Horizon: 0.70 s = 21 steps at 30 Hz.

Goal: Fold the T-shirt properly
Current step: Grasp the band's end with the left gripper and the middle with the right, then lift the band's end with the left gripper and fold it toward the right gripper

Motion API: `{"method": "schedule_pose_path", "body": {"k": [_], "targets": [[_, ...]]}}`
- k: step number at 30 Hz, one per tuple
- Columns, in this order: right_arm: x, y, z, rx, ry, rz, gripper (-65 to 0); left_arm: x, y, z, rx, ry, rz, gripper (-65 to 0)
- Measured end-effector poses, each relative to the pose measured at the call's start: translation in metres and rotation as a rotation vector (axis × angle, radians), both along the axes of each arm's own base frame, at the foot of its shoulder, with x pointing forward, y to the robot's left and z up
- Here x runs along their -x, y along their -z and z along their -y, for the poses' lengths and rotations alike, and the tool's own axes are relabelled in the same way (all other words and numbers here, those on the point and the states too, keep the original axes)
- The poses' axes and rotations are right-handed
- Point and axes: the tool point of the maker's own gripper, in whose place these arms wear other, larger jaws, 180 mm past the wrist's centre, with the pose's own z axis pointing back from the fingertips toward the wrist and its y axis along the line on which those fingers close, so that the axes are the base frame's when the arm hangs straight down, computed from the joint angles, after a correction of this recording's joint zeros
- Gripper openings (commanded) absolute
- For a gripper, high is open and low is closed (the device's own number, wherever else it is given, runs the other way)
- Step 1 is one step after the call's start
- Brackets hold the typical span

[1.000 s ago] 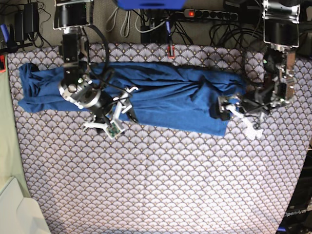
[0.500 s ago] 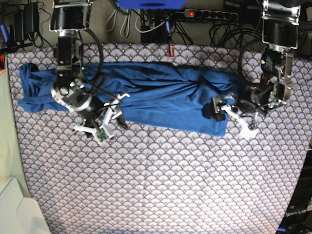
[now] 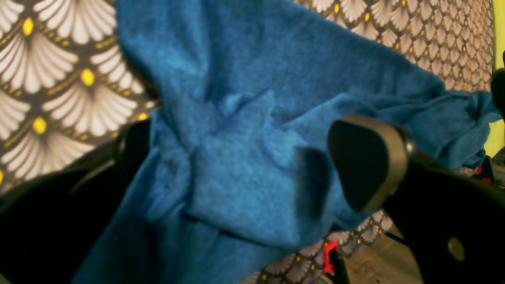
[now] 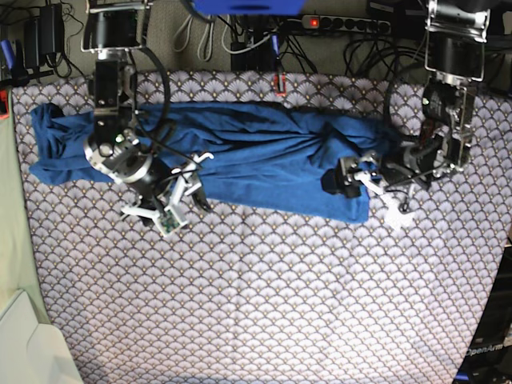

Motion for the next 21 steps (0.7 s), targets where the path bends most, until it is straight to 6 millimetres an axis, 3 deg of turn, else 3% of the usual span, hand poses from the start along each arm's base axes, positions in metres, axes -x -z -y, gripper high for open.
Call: {"method": "schedule_pose_path", "body": {"k": [4,10,15,21], "targets": [[0.0,0.0,0.0,0.0,0.001,0.0,-34.0,0.0,0.0,0.007,0.014,0.007,0.003,-2.1],[0.0,0.0,0.0,-0.001,0.001,0.0,-34.0,0.012,0.008,0.019,0.038,0.029,-0.043,-41.4],[0.0,0.0,0.001,0.0,0.003,-0.001,-34.0,0.013,0.01,0.016,0.024,0.037,-0.063,-64.1],[0.0,0.0,0.001,0.0,0.003,-0.001,-34.1,0.012,0.007,0.018,0.027,0.046,-0.066,-64.8]]}}
